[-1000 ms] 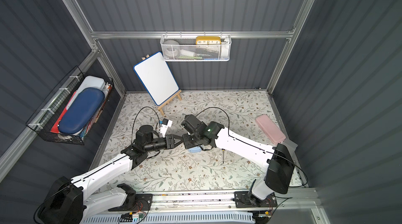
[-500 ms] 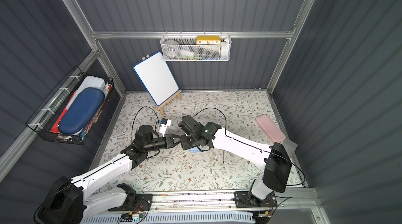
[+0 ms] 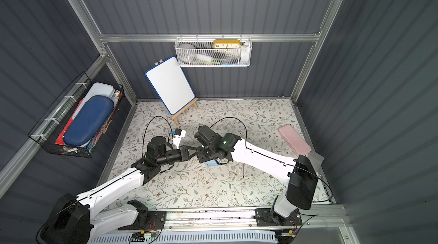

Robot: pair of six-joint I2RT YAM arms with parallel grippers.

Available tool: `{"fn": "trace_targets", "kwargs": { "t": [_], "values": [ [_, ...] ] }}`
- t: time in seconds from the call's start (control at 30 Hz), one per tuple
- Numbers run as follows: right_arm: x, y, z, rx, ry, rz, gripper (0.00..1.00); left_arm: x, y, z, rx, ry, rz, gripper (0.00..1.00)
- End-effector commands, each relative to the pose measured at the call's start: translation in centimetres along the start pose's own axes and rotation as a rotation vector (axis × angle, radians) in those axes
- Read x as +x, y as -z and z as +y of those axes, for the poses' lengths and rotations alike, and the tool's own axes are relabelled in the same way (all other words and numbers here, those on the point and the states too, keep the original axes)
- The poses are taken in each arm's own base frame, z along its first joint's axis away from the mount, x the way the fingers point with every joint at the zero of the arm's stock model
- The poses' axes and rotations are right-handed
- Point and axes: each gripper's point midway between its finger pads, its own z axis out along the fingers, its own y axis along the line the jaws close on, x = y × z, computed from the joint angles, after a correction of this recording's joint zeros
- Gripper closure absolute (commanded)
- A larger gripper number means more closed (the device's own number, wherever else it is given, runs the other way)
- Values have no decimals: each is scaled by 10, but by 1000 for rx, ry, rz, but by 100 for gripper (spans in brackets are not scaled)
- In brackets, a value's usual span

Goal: Remove the battery from the alarm
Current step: Pick up the cover from the center of the board.

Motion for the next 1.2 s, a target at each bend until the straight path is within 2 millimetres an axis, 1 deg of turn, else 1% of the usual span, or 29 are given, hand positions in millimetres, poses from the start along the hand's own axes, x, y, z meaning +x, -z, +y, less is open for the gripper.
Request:
{"fn": "trace_targets", "kwargs": {
  "t": [0.0, 0.07, 0.13, 0.2, 0.33, 0.37, 0.4, 0.47, 0.53, 0.63, 0.73, 0.77, 0.83, 0.87, 0.93, 0.97, 1.03, 1.07, 1.1, 1.17],
  "values": [
    [-13, 17, 1, 16, 11, -69, 48, -5, 4, 6, -63, 35, -21, 100],
    [-15, 23, -1, 25, 19, -92, 48, -5, 4, 8, -84, 61, -19, 100],
    [-11, 23, -1, 26, 39, -88, 49, -9, 5, 11, -117, 106, -31, 100],
    [-5, 18, 6, 33, 92, -74, 51, -14, 6, 15, -170, 168, -33, 100],
    [1, 15, 21, 77, 191, -60, 53, -22, 7, 28, -309, 275, -19, 100],
    [1, 14, 24, 90, 217, -63, 53, -25, 7, 27, -328, 293, -14, 100],
    [1, 14, 24, 109, 236, -66, 53, -34, 7, 26, -342, 296, -39, 100],
    [0, 15, 25, 136, 267, -78, 53, -36, 7, 25, -368, 334, -27, 100],
    [-2, 18, 24, 158, 285, -96, 54, -42, 7, 25, -385, 350, -38, 100],
    [-11, 23, 20, 262, 357, -166, 54, -41, 4, 25, -393, 391, -18, 100],
    [-18, 26, 19, 329, 409, -212, 56, -34, 3, 28, -420, 442, 20, 100],
    [-19, 25, 18, 347, 432, -214, 56, -30, 2, 26, -418, 450, 47, 100],
    [-23, 30, 10, 418, 452, -231, 57, -28, 2, 20, -393, 463, 66, 100],
    [-25, 33, 8, 430, 469, -237, 57, -23, 3, 14, -367, 481, 90, 100],
    [-30, 41, 8, 422, 495, -267, 57, -24, 8, 7, -346, 539, 65, 100],
    [-34, 47, 12, 385, 507, -278, 57, -28, 12, 5, -361, 553, 45, 100],
    [-40, 57, 13, 314, 458, -260, 57, -37, 17, 5, -412, 565, 16, 100],
    [-41, 59, 12, 280, 443, -238, 57, -59, 18, 2, -438, 539, -49, 100],
    [-40, 58, 11, 252, 433, -210, 57, -64, 19, 3, -488, 536, -44, 100],
    [-37, 57, 10, 194, 405, -161, 58, -66, 20, 9, -586, 561, -7, 100]
  ]
}}
